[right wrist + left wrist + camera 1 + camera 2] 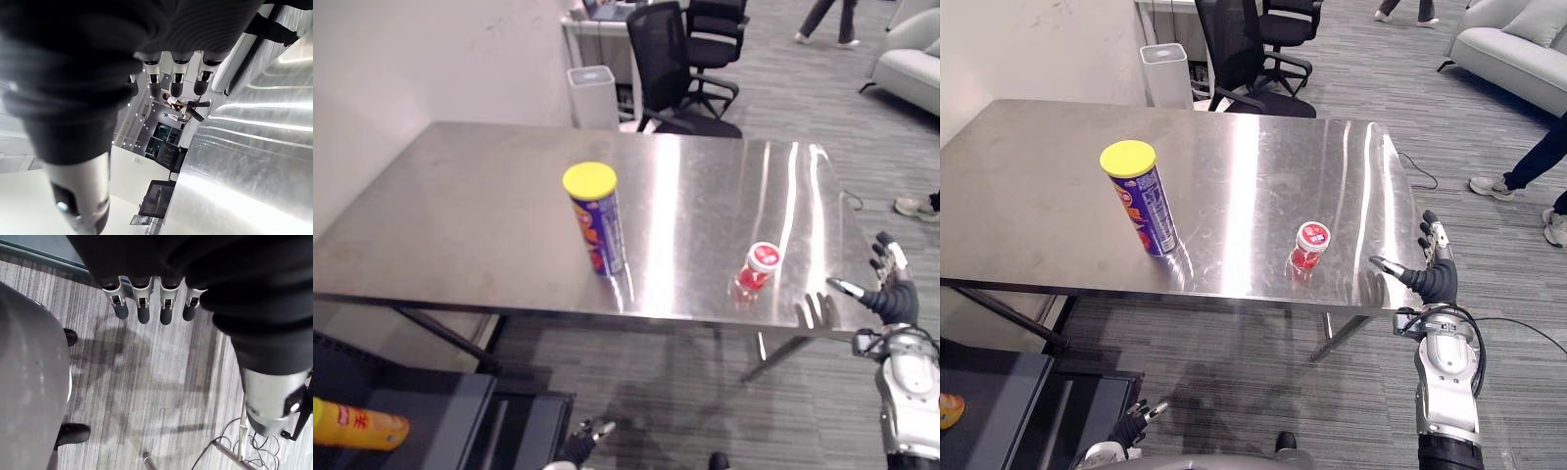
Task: Put the gum and the chips on the shelf.
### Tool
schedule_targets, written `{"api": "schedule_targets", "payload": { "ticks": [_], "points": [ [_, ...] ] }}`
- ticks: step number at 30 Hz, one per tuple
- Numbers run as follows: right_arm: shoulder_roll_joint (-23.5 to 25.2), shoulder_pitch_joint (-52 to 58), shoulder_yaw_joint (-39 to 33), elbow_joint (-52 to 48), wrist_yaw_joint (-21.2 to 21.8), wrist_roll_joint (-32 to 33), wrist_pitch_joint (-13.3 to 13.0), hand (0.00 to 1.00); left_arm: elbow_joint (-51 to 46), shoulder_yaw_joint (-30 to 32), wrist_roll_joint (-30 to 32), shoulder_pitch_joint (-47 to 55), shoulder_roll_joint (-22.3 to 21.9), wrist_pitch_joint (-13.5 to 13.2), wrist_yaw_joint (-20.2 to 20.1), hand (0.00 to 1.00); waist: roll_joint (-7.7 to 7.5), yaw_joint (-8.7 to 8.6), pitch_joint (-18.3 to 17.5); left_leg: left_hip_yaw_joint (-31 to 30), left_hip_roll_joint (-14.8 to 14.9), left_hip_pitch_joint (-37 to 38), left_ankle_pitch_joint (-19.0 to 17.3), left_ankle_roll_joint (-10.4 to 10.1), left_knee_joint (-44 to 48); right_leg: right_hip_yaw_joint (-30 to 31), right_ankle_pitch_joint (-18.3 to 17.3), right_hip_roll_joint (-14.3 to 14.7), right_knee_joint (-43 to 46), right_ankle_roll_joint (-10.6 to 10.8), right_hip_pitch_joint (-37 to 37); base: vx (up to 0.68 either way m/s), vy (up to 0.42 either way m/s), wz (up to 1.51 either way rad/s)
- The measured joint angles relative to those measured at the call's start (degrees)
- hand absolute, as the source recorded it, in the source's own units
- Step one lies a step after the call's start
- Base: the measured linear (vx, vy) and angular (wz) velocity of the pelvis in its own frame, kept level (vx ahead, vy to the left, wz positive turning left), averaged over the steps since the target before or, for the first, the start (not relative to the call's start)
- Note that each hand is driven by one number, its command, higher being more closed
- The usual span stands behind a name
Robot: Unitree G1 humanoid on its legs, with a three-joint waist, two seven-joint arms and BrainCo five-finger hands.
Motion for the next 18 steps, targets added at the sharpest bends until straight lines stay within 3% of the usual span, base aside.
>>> {"api": "schedule_targets", "payload": {
  "ticks": [5, 18],
  "points": [
    [-3.8, -0.9, 2.3, 0.0, 0.6, 0.1, -0.2, 0.00, -1.5, 0.0, 0.0, 0.0, 0.6, 0.0, -0.1, 0.00, -0.48, 0.15, 0.9, -0.3, 0.0, -0.9, 0.0, 0.0, 0.1, -0.2, 0.1, 0.0, 0.0, 0.1, -0.7, 0.01, 0.000, 0.02],
    [-5.3, -3.1, 6.9, 0.0, 1.9, 0.1, -0.5, 0.00, -2.8, 0.1, -2.8, 0.0, 1.2, -0.5, 0.0, 0.00, -1.47, 0.57, 2.7, -1.3, -0.7, -2.0, 0.1, 0.1, 0.1, -1.6, 0.5, -0.7, 0.0, 0.6, -1.1, 0.01, 0.006, 0.04]
  ]
}}
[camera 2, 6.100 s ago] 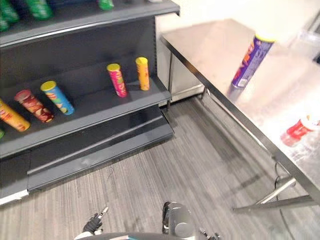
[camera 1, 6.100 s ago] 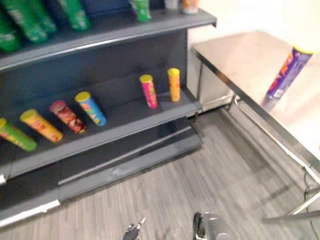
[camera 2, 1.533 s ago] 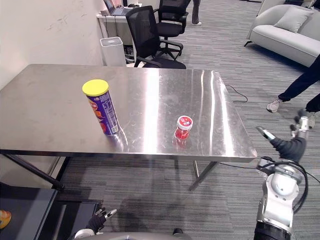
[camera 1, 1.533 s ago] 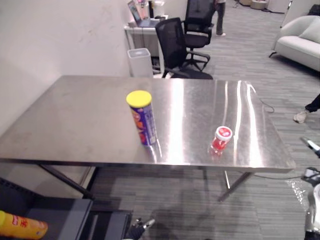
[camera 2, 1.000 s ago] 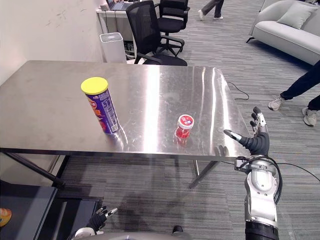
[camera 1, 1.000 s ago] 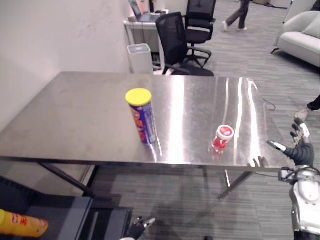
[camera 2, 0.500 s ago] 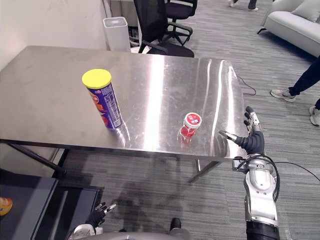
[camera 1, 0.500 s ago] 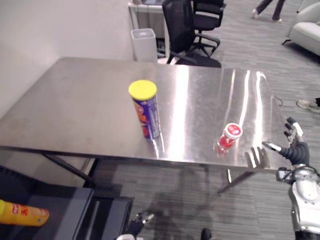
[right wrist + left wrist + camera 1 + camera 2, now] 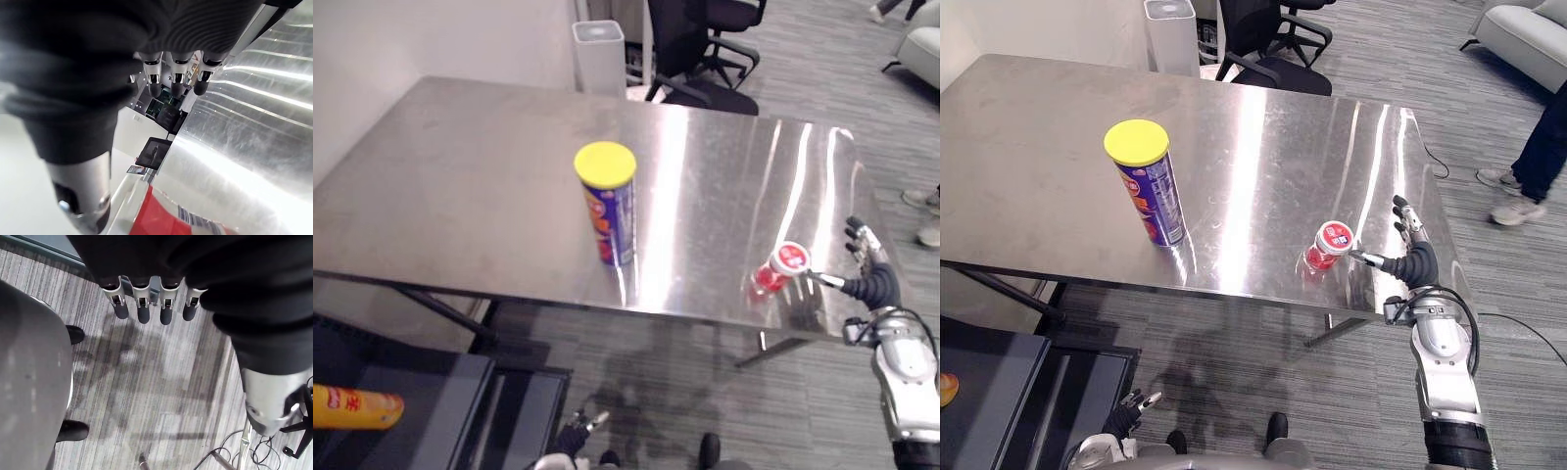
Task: Put the gum and the chips on the shelf.
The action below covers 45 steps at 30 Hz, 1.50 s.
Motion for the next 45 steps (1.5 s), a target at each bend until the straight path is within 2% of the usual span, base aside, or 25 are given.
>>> {"api": "schedule_targets", "payload": {
  "ticks": [17, 18, 30, 37, 43, 45],
  "points": [
    [0.0, -0.7, 4.2, 0.1, 1.2, 0.1, 0.0, 0.00, -1.5, 0.0, -1.5, 0.0, 0.1, -0.9, 0.1, 0.00, -0.29, 0.90, 1.8, -0.7, -0.9, -1.4, 0.7, 1.0, 0.0, -0.6, 1.5, -0.9, 0.0, 0.4, -1.1, -0.02, 0.001, 0.02],
    [0.0, -0.8, 4.2, 0.1, 1.2, 0.1, 0.0, 1.00, -1.5, 0.0, -1.7, 0.0, 0.1, -1.0, 0.1, 0.00, -0.36, 0.94, 1.9, -0.7, -1.0, -1.7, 0.8, 1.2, 0.0, -0.6, 1.8, -1.0, 0.0, 0.4, -1.4, -0.06, 0.001, -0.02],
    [0.0, -1.4, 4.3, 0.1, 1.1, 1.6, 0.0, 1.00, -1.6, 0.2, -2.1, -0.5, 0.8, -1.2, 0.1, 0.00, -1.72, 1.10, 2.6, -0.6, -1.8, -2.7, 1.8, 1.6, -0.4, -0.5, 2.1, -1.6, 0.0, 0.4, -2.7, -0.06, -0.022, 0.00],
    [0.0, -1.6, 4.2, 0.1, 0.6, 1.5, -0.2, 1.00, -1.6, 0.4, -2.1, -0.6, 0.8, -1.2, 0.1, 0.00, -1.90, 1.07, 2.7, -0.6, -1.9, -2.7, 2.5, 1.6, -1.2, -0.5, 2.4, -1.7, 0.0, 0.4, -3.0, -0.04, -0.025, 0.00],
    [0.0, -2.2, 3.3, 0.0, -0.2, -1.2, -0.2, 1.00, -1.6, 0.4, -2.0, -0.6, 0.8, -1.2, 0.1, 0.00, -1.91, 1.04, 2.7, -0.7, -1.9, -2.6, 2.5, 1.7, -1.2, -0.5, 2.4, -1.7, 0.0, 0.4, -2.9, -0.01, -0.006, 0.00],
    [0.0, -3.4, 1.0, -0.1, -0.6, -2.8, -0.2, 1.00, -1.6, 0.5, -1.9, -0.6, 0.8, -1.2, 0.1, 0.00, -1.93, 1.01, 2.7, -0.8, -1.9, -2.6, 2.6, 1.7, -1.2, -0.5, 2.5, -1.7, 0.1, 0.4, -2.8, -0.02, -0.009, 0.01]
  ]
}}
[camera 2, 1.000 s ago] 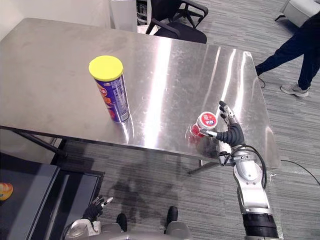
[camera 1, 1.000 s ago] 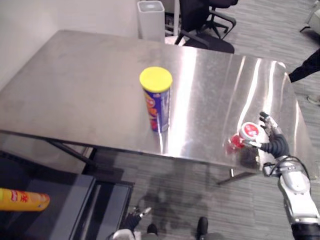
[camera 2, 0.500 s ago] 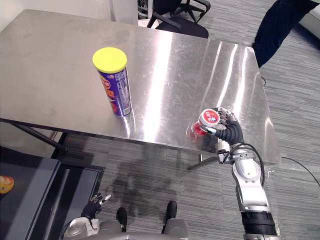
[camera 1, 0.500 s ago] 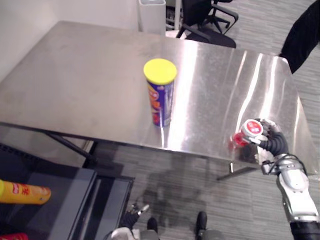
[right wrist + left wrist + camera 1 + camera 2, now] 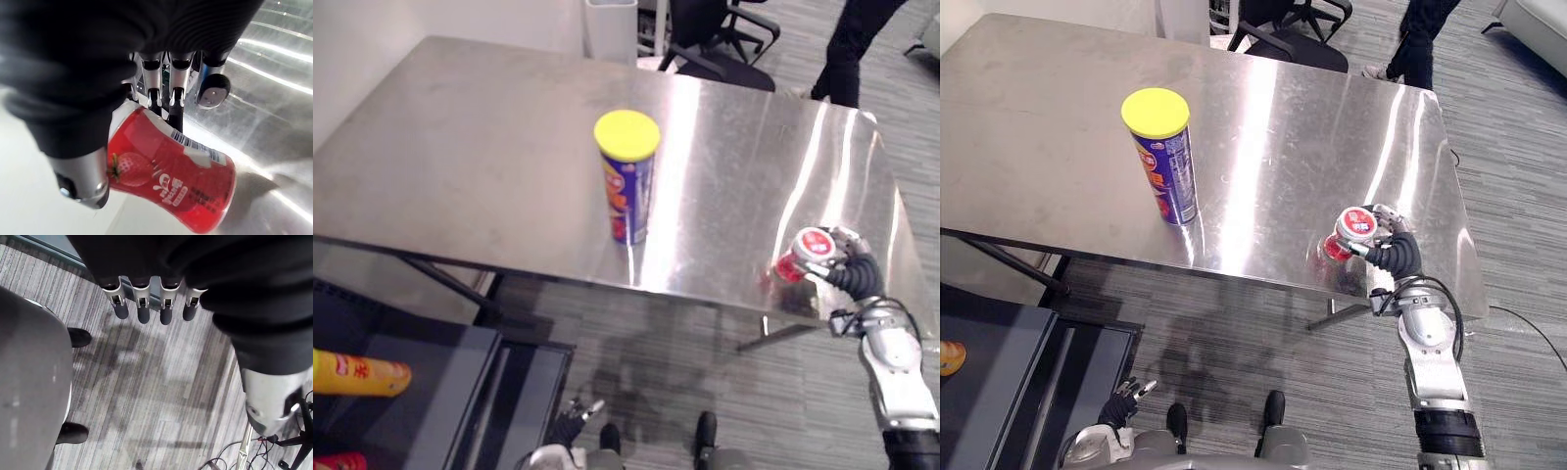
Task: Put the gum and the chips on the shelf.
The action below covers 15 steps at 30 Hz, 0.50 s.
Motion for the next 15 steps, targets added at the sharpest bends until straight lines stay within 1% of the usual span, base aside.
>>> {"api": "schedule_targets", "payload": {
  "ticks": [2, 4, 5, 6, 7, 9, 12, 15],
  "points": [
    [0.0, -1.7, -2.5, -0.9, -1.7, 0.0, 0.0, 1.00, 0.0, 0.3, 0.4, 0.0, -0.1, 0.0, 0.0, 0.00, 0.02, -0.10, 0.0, 0.0, 0.1, 0.0, 0.0, 0.0, 0.0, 0.0, 0.5, 0.1, 0.0, -0.2, 0.0, -0.03, -0.013, -0.01],
    [-0.1, -4.7, -6.4, -5.4, -4.3, 0.0, -0.1, 1.00, 0.1, 0.9, 0.8, 0.0, -0.2, 0.1, 0.1, 0.00, 0.01, -0.15, 0.0, 0.1, 0.1, 0.3, 0.1, 0.1, 0.0, 0.0, 1.0, 0.1, 0.0, -0.4, 0.1, -0.04, -0.005, -0.02],
    [-0.1, -5.5, -7.2, -6.9, -5.0, 0.0, -0.1, 1.00, 0.1, 1.1, 0.9, 0.0, -0.3, 0.1, 0.2, 0.00, 0.01, -0.19, 0.0, 0.1, 0.1, 0.4, 0.1, 0.1, 0.0, 0.0, 1.1, 0.1, 0.0, -0.4, 0.2, -0.03, -0.001, 0.00],
    [-0.2, -7.1, -8.5, -10.0, -6.4, -0.1, -0.7, 1.00, 0.2, 1.5, 0.9, 0.0, -0.4, 0.2, 0.4, 0.00, -0.04, -0.20, 0.0, 0.0, 0.1, 1.0, 0.1, 0.1, 0.0, 0.0, 1.1, 0.0, 0.0, -0.4, 0.8, 0.00, 0.000, 0.00],
    [-0.2, -7.8, -8.8, -11.5, -6.9, -0.1, -1.0, 1.00, 0.2, 1.6, 0.9, 0.1, -0.4, 0.2, 0.6, 0.00, -0.09, -0.20, -0.1, 0.0, 0.1, 1.4, 0.1, 0.1, 0.0, 0.0, 1.1, 0.0, 0.0, -0.4, 1.2, -0.02, -0.004, 0.05],
    [-0.2, -9.6, -9.0, -16.7, -8.4, -2.2, -3.2, 1.00, 0.2, 1.8, 1.5, 0.1, -0.4, 0.5, 1.0, 0.00, -0.34, -0.12, -0.4, -0.2, 0.1, 2.0, 0.0, 0.1, -0.1, -0.2, 1.1, 0.0, 0.0, -0.4, 2.0, -0.03, -0.009, 0.07],
    [-0.1, -9.9, -8.6, -19.8, -8.4, -2.3, -4.7, 1.00, 0.3, 2.4, 2.8, 0.1, -0.5, 0.5, 1.1, 0.00, -0.61, -0.04, -1.0, -1.0, 0.0, 2.0, 0.2, 0.3, -0.1, -0.8, 1.1, -0.1, 0.1, -0.4, 2.3, -0.05, -0.020, 0.11],
    [1.4, -9.7, -7.3, -20.2, -7.8, -2.3, -4.8, 1.00, 0.8, 2.7, 3.1, 0.2, -0.6, 0.6, 1.1, 0.00, -0.50, -0.02, -2.0, -1.1, -0.1, 2.1, 0.3, 0.4, -0.1, -0.9, 1.1, -0.1, 0.2, -0.4, 2.4, -0.04, -0.012, 0.04]
  ]
}}
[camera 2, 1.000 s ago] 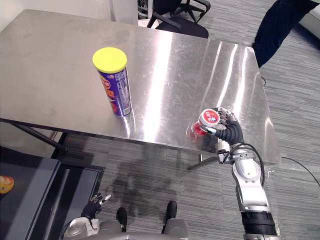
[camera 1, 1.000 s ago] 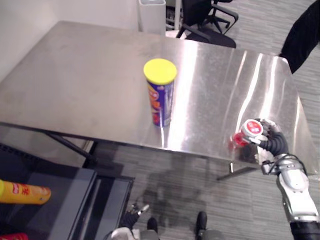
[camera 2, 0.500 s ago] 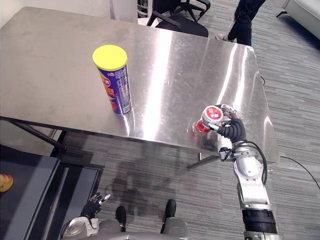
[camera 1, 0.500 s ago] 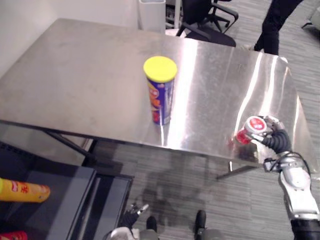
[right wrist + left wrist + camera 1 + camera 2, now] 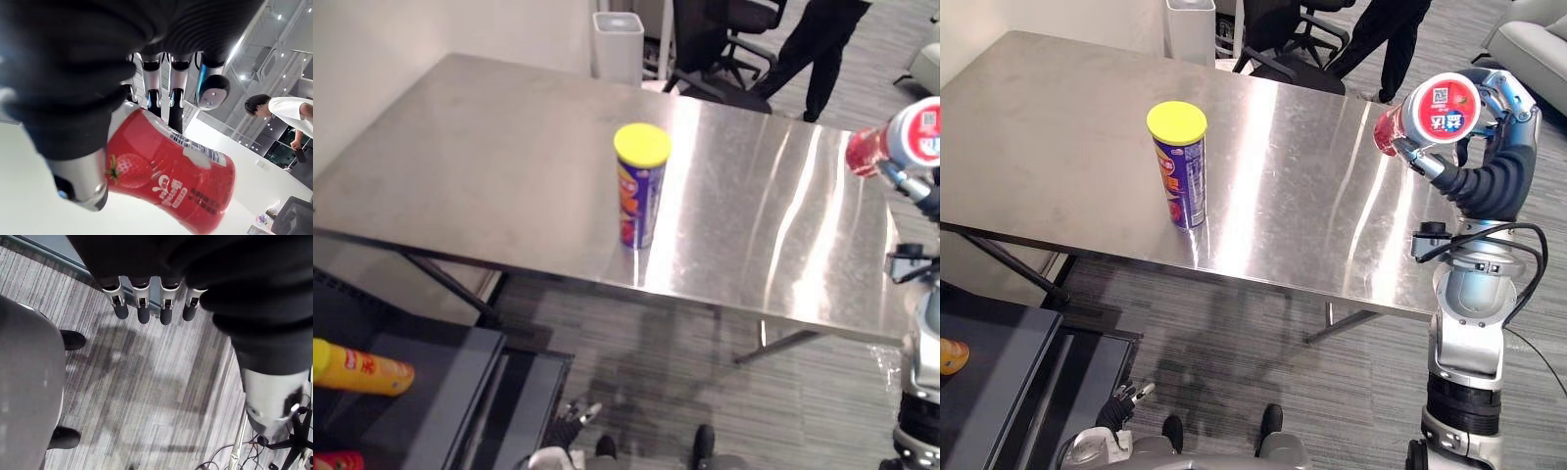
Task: Put the gum and the chips on the shelf.
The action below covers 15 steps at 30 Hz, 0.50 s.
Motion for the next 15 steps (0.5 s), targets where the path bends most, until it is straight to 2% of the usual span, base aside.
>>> {"api": "schedule_targets", "payload": {
  "ticks": [5, 8, 10, 15],
  "points": [
    [3.4, 3.2, 6.6, 0.0, 2.2, 1.0, 0.0, 1.00, 0.6, -0.1, 0.0, 0.4, -0.3, 0.1, 0.0, 0.00, 0.68, -0.09, -1.7, 0.3, 0.1, 1.0, 0.0, 0.0, 0.0, 0.1, 0.0, 0.1, 0.0, 0.0, 0.9, -0.02, -0.011, -0.02],
    [6.8, 8.6, 11.9, 0.0, 5.2, 1.2, 0.3, 1.00, 0.7, -0.1, 0.0, 0.5, -0.5, 0.1, 0.1, 0.00, 0.84, 0.08, -2.1, 0.9, 0.1, 2.0, 0.0, 0.0, 0.1, 0.3, -0.1, 0.1, -0.1, -0.1, 1.6, -0.06, -0.019, -0.06],
    [8.9, 13.1, 14.1, 0.0, 7.2, 1.1, 0.9, 1.00, 1.3, -0.1, 0.0, 0.6, -0.6, 0.1, 0.2, 0.00, 1.06, 0.11, -2.9, 1.1, 0.1, 2.1, 0.0, 0.0, 0.1, 0.3, -0.2, -0.1, 0.0, -0.2, 1.7, -0.08, -0.024, -0.06],
    [11.0, 20.9, 17.6, -0.2, 9.2, 1.2, 1.9, 1.00, 2.5, -0.1, 0.0, 0.6, -0.7, 0.1, 0.3, 0.00, 1.58, -0.26, -3.3, 1.3, 0.0, 2.9, 0.1, -0.1, 0.1, 0.2, -1.2, -0.2, 0.8, -0.6, 1.9, -0.08, -0.021, -0.04]
  ]
}}
